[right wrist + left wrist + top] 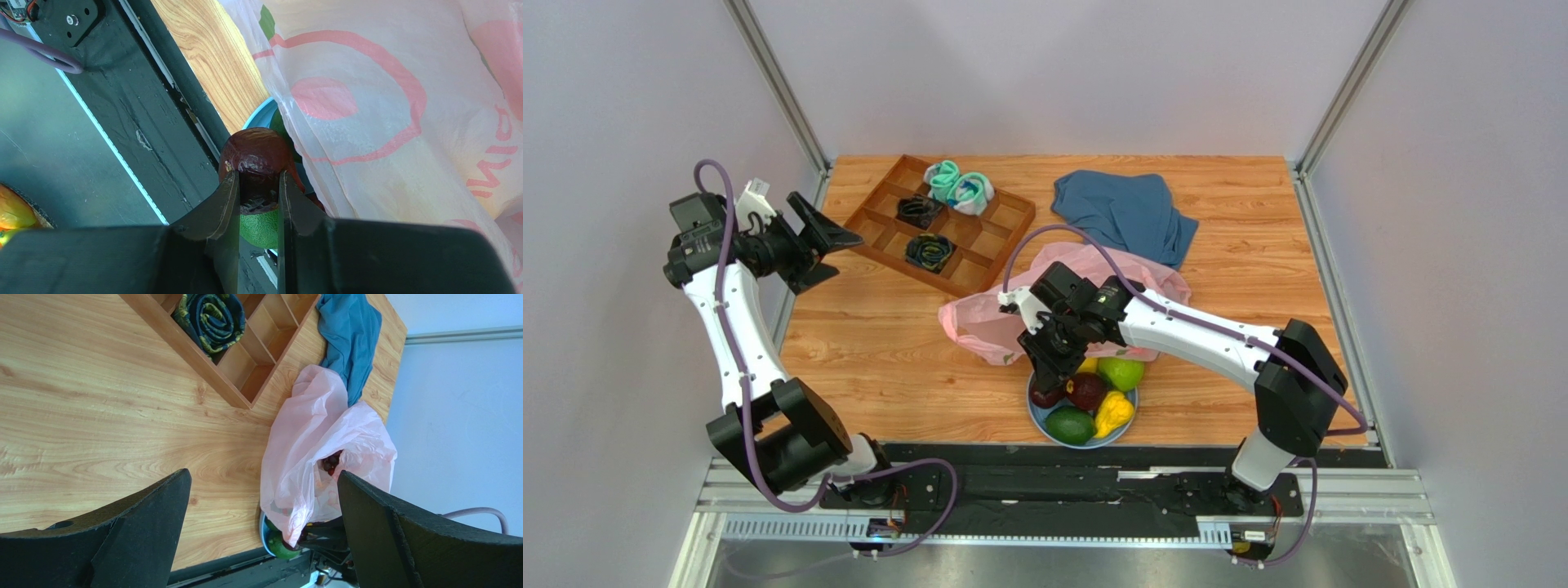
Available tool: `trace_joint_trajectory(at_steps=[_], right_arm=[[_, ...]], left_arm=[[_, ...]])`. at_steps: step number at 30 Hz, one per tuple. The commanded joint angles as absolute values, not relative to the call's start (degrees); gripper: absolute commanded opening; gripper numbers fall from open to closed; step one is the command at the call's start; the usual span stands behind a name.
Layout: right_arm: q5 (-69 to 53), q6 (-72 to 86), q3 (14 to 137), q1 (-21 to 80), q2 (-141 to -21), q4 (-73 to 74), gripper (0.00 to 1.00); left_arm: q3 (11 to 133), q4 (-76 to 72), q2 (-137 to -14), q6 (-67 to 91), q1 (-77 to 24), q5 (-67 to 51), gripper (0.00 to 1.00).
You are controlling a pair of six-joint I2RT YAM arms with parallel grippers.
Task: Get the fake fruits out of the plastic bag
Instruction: Place the fake fruit on the plate.
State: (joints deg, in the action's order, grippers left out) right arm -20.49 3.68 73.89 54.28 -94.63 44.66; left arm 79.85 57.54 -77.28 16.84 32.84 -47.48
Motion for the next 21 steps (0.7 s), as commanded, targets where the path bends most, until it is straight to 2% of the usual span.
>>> trace_joint_trajectory(at_steps=[1, 17, 18, 19, 21], right_arm=[[-20.21, 5.18, 73.92, 54.14, -94.4, 45.0, 0.01], [-18.28, 5.54, 69.87, 54.23, -93.96, 44.56, 0.06], [-18.28, 5.54, 69.87, 54.14, -93.96, 44.47, 0.09], [-18.28, 5.62, 70.13, 54.14, -93.96, 44.47, 0.18], [-17.76, 5.36, 70.49, 54.23, -93.96, 44.73, 0.28]], left_arm=[[80.86, 56.25, -76.9, 17.14, 33.49, -47.9, 0.97], [79.72, 55.37, -77.08, 17.49, 33.49, -47.99, 0.97], [79.72, 55.37, -77.08, 17.58, 33.57, -48.08, 0.97], [79.63, 55.28, -77.08, 17.67, 33.49, -48.08, 0.97], [79.72, 55.28, -77.08, 17.75, 33.49, -48.08, 0.97]])
